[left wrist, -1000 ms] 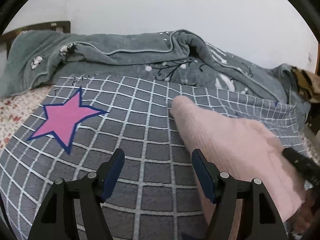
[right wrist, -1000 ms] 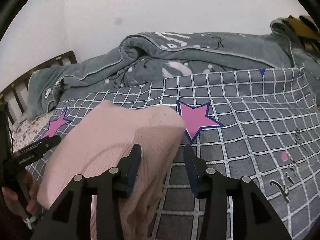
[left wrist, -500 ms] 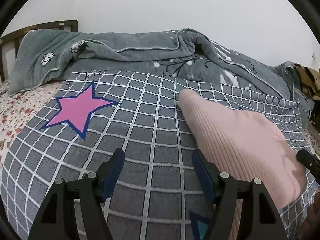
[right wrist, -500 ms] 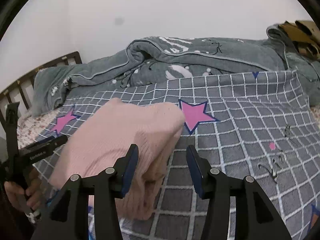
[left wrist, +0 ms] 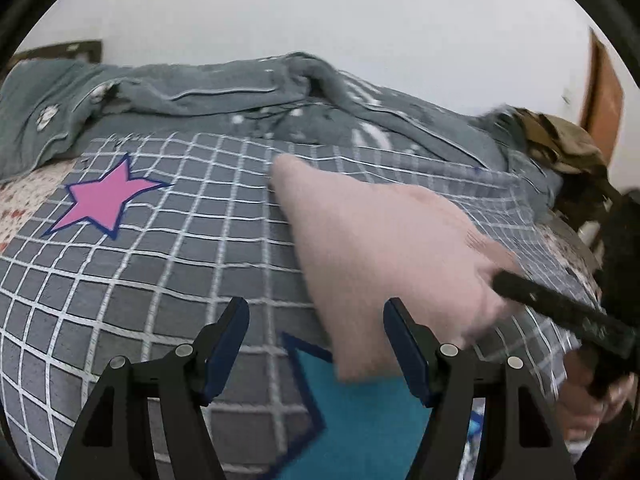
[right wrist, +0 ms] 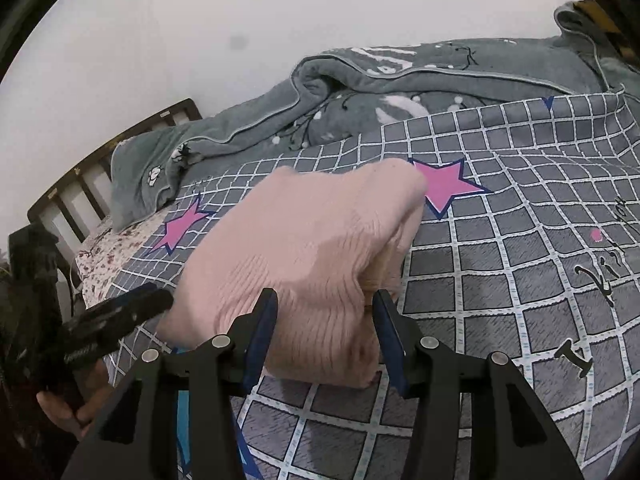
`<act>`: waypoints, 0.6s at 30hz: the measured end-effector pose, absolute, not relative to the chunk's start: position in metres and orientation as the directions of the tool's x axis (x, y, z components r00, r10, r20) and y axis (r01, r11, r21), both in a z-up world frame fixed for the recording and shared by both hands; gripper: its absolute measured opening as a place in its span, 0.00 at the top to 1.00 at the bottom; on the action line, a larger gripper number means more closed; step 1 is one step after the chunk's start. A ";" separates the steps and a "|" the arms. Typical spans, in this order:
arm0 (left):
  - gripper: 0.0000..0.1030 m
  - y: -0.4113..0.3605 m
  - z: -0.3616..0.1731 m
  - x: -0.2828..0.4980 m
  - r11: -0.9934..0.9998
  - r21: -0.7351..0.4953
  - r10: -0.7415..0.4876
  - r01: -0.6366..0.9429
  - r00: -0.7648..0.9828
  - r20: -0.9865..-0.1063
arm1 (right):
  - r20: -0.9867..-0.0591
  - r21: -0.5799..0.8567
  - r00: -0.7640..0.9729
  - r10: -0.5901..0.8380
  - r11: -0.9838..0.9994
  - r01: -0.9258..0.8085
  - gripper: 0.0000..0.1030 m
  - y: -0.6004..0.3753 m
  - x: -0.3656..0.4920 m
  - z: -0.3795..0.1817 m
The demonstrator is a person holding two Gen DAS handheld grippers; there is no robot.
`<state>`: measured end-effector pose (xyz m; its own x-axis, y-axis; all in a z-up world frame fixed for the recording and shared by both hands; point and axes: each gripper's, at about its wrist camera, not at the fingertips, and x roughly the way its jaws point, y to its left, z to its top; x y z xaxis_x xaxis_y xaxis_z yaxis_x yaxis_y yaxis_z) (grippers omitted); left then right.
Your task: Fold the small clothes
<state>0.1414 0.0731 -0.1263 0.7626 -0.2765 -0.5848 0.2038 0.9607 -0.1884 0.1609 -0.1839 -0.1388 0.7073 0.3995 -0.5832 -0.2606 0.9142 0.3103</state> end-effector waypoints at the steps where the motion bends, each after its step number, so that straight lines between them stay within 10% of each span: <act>1: 0.34 0.069 -0.127 0.138 0.959 -0.179 -0.282 0.218 0.761 -0.584 | -0.580 0.314 0.708 0.403 0.913 -0.262 0.53 -0.185 0.159 -0.138; 13: 0.34 0.029 -0.154 0.130 0.972 -0.004 -0.180 0.233 0.739 -0.649 | -0.585 0.368 0.681 0.441 0.892 -0.262 0.64 -0.196 0.157 -0.154; 18: 0.41 0.039 -0.145 0.127 0.977 -0.046 -0.195 0.210 0.776 -0.600 | -0.575 0.392 0.671 0.469 0.877 -0.277 0.90 -0.197 0.157 -0.157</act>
